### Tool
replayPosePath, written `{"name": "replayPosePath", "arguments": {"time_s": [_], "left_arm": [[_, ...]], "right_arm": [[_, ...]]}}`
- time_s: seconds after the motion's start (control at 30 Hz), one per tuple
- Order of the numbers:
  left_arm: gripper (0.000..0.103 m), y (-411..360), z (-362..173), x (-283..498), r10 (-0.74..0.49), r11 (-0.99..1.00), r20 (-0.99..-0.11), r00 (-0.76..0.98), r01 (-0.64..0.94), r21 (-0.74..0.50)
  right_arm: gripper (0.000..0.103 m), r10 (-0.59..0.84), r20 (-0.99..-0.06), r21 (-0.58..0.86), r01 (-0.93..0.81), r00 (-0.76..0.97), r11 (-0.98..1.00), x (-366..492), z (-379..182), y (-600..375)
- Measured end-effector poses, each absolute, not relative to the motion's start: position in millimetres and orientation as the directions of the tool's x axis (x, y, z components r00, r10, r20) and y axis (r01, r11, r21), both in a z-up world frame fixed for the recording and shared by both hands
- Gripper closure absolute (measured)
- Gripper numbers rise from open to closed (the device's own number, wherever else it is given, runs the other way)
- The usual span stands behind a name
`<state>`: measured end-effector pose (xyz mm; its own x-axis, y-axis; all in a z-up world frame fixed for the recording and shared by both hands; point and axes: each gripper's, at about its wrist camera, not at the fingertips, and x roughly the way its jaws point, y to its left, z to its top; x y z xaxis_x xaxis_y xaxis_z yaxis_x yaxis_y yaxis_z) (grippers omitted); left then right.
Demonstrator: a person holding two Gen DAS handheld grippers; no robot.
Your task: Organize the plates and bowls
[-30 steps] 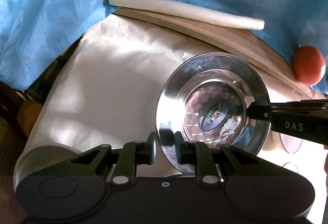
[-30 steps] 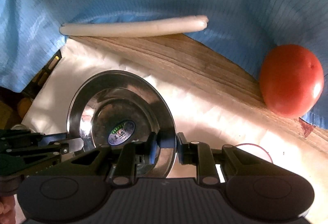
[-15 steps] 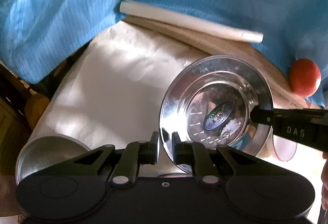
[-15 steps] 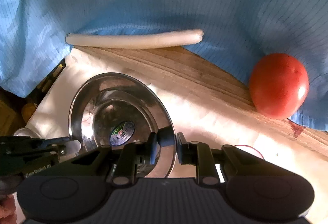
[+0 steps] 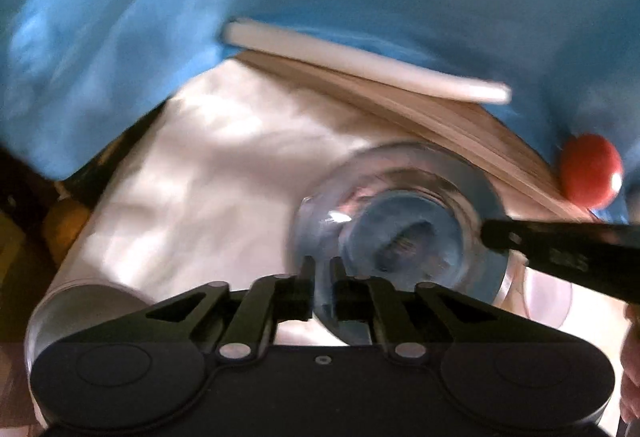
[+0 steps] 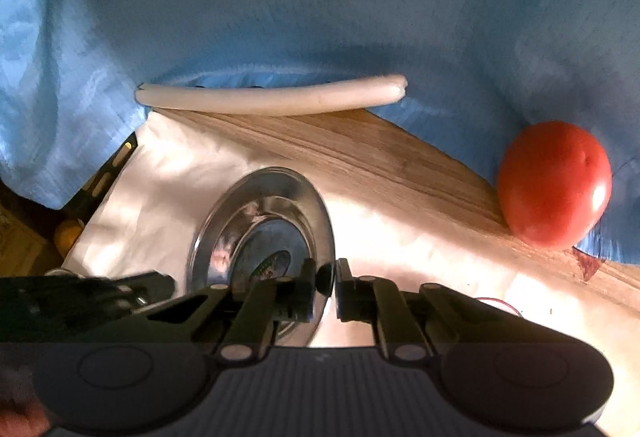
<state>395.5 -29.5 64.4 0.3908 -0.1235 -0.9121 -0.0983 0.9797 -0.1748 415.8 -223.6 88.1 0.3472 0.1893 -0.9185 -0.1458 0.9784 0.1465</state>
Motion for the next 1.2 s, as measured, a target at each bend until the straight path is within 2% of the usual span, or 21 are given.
{"name": "replayPosePath", "arguments": {"time_s": [0.1,0.17,0.4,0.43,0.53,0.7,0.73,0.8,0.97,1.2], "left_arm": [[0.082,-10,57,400,-0.104,0.976,-0.918,0.382,-0.138,-0.168],[0.067,-2,50,402,-0.109,0.974,-0.926,0.362,-0.145,-0.172],[0.051,3,28,415,-0.168,0.961,-0.933,0.318,-0.157,-0.226],[0.044,0,26,417,-0.173,0.964,-0.933,0.315,-0.141,-0.226],[0.037,-7,23,417,-0.183,0.966,-0.932,0.313,-0.117,-0.229],[0.037,-14,18,421,-0.203,0.964,-0.929,0.310,-0.102,-0.244],[0.042,-15,18,421,-0.203,0.965,-0.929,0.311,-0.095,-0.243],[0.057,-15,17,422,-0.206,0.966,-0.927,0.314,-0.086,-0.244],[0.076,-16,17,424,-0.221,0.963,-0.927,0.302,-0.085,-0.257],[0.080,-17,17,425,-0.210,0.965,-0.931,0.297,-0.088,-0.246]], "right_arm": [[0.092,0.187,-0.922,0.148,-0.137,0.341,0.979,416,84,-226],[0.091,0.185,-0.923,0.149,-0.131,0.336,0.980,419,80,-226],[0.090,0.183,-0.929,0.154,-0.113,0.322,0.982,420,73,-226],[0.090,0.183,-0.929,0.155,-0.111,0.321,0.982,421,73,-226],[0.090,0.184,-0.931,0.157,-0.108,0.316,0.982,423,71,-228],[0.089,0.186,-0.934,0.163,-0.099,0.305,0.982,424,67,-230],[0.089,0.187,-0.935,0.164,-0.097,0.303,0.982,425,66,-230],[0.089,0.188,-0.936,0.167,-0.095,0.299,0.981,425,65,-231],[0.088,0.195,-0.937,0.172,-0.101,0.291,0.980,427,63,-228],[0.089,0.188,-0.938,0.161,-0.115,0.292,0.980,428,67,-225]]}}
